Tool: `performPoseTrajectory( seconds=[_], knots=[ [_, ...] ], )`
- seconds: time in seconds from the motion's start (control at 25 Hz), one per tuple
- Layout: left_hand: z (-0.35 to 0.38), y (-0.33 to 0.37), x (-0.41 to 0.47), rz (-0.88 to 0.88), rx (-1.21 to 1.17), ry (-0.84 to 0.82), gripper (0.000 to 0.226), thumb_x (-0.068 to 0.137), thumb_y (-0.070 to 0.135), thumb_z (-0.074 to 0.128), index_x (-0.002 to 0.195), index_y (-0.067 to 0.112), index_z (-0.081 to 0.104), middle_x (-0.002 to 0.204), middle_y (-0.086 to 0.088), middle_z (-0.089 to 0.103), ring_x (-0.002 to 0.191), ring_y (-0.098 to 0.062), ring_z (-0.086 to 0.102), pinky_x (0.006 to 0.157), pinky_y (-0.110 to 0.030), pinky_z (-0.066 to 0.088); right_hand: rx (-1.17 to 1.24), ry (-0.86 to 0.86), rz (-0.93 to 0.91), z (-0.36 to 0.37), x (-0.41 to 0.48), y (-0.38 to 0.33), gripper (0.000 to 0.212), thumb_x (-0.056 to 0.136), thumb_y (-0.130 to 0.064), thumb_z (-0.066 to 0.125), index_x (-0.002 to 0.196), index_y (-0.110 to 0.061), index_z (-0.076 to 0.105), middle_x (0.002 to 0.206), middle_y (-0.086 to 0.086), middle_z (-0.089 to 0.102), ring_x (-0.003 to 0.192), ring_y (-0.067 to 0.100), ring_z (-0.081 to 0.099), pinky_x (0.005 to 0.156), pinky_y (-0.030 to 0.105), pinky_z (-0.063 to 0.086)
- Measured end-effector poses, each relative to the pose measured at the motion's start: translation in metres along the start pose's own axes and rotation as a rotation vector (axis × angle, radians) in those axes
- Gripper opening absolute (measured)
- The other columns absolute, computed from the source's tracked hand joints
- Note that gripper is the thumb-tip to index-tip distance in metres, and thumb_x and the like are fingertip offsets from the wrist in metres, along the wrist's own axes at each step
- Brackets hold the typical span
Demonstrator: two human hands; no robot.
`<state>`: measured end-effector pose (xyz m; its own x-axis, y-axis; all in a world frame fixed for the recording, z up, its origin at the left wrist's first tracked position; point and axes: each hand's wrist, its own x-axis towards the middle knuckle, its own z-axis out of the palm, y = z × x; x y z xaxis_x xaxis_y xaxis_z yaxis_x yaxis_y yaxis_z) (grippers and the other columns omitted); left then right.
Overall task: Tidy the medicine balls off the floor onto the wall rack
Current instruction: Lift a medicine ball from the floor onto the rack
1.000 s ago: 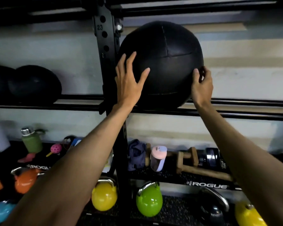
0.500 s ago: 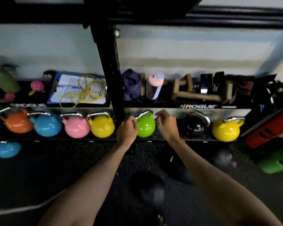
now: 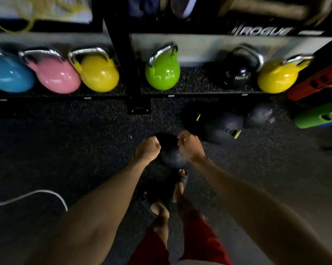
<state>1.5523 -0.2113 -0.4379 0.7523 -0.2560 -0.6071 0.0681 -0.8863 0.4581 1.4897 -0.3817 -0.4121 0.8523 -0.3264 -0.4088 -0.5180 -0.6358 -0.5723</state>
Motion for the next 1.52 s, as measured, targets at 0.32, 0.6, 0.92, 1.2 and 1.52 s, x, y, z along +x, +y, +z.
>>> performPoseTrajectory(
  seconds=[0.32,0.6,0.92,1.2,1.52],
  knots=[
    [0.141,-0.058,0.098,-0.117,-0.114,-0.116,0.020,0.097,0.023,0.052,0.100,0.010,0.067,0.094,-0.015,0.072,0.088,-0.035,0.069,0.080,-0.045,0.057,-0.087,-0.192,0.163,0.115,0.051,0.150,0.021,0.097,-0.018,0.043,0.101,-0.010,0.063,0.097,0.021,0.069,0.094,0.043,0.062,0.070,0.044,0.044],
    [0.272,-0.111,0.205,-0.357,-0.353,-0.105,0.023,0.098,0.025,0.054,0.112,0.010,0.063,0.105,-0.012,0.069,0.090,-0.028,0.067,0.080,-0.039,0.056,0.057,-0.160,0.407,0.207,0.124,0.300,0.026,0.100,-0.027,0.044,0.111,-0.013,0.062,0.099,0.010,0.067,0.093,0.028,0.059,0.075,0.035,0.044],
    [0.342,-0.150,0.302,-0.628,-0.822,0.033,0.061,0.096,0.062,0.045,0.145,0.026,0.039,0.140,-0.002,0.047,0.125,-0.025,0.048,0.109,-0.053,0.040,0.665,-0.137,0.905,0.282,0.215,0.394,0.074,0.091,-0.077,0.030,0.152,-0.034,0.035,0.152,0.006,0.045,0.128,0.036,0.051,0.092,0.061,0.051],
    [0.347,-0.147,0.320,-0.598,-0.959,0.059,0.054,0.098,0.061,0.041,0.145,0.034,0.044,0.120,0.013,0.048,0.109,-0.010,0.047,0.108,-0.042,0.040,0.869,-0.088,0.953,0.305,0.239,0.386,0.064,0.089,-0.071,0.037,0.133,-0.029,0.059,0.121,0.000,0.067,0.111,0.023,0.062,0.094,0.046,0.052],
    [0.255,-0.131,0.221,-0.595,-0.951,-0.001,0.060,0.091,0.068,0.046,0.134,0.029,0.057,0.128,0.002,0.062,0.112,-0.017,0.060,0.105,-0.042,0.048,0.815,0.010,0.941,0.242,0.151,0.300,0.105,0.060,-0.082,0.035,0.147,-0.025,0.046,0.139,0.008,0.059,0.126,0.033,0.056,0.106,0.053,0.045]
  ],
)
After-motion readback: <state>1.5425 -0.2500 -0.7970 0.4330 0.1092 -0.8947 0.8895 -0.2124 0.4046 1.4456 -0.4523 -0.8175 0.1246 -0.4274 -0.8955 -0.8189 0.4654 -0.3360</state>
